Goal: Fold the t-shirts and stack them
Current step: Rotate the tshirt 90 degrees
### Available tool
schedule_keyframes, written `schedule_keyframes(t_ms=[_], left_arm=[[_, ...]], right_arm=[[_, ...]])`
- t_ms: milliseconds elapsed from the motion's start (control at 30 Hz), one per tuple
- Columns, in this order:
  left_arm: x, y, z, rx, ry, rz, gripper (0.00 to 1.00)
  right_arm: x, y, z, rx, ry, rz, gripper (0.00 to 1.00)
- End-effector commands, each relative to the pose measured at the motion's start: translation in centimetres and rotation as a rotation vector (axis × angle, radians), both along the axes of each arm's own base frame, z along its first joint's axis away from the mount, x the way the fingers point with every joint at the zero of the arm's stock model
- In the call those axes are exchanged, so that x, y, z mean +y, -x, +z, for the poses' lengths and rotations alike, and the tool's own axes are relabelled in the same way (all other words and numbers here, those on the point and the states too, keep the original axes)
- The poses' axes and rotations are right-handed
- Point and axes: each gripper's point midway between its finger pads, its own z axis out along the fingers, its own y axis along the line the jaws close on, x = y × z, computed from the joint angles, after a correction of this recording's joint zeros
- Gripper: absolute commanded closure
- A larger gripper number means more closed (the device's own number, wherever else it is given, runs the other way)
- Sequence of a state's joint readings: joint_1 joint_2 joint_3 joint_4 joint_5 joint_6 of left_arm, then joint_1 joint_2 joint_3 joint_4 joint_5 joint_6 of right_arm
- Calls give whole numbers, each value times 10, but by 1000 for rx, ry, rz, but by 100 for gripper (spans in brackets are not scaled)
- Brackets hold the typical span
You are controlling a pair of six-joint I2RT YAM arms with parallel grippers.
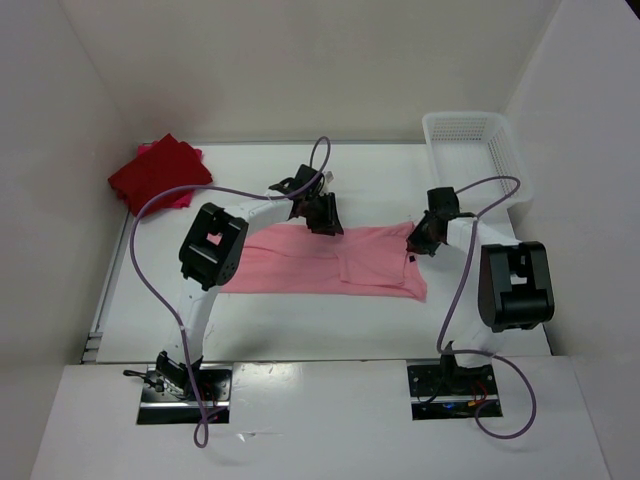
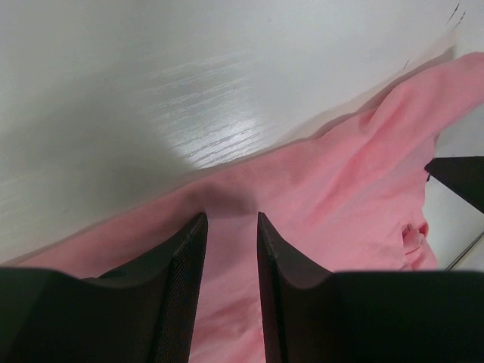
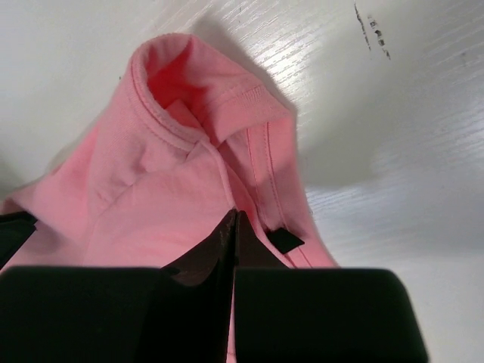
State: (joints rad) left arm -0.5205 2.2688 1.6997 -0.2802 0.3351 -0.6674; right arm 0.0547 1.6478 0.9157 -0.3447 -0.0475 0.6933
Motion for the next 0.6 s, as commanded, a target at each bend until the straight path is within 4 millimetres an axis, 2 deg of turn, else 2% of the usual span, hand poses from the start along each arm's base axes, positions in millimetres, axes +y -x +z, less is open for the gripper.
schedule_keyframes(t_ms=[0,167,400,533,567], left_arm=[[4,0,-18,44,-13,22,59],[7,-3,-18,44,-13,31,59],[11,-2,-19,68,-3,49,61],[22,-7,-22,75,-11,95,61],[21,-10,-15,58,-1,95,61]], right_arm=[[-7,6,14,-29,38,-33,100],[-11,13,17,-27,49,-60,100],[-16,29,0,36,39,-84,100],[-16,35,-6,64,27,-111,100],[-16,34,-3,55,26,-111,100]])
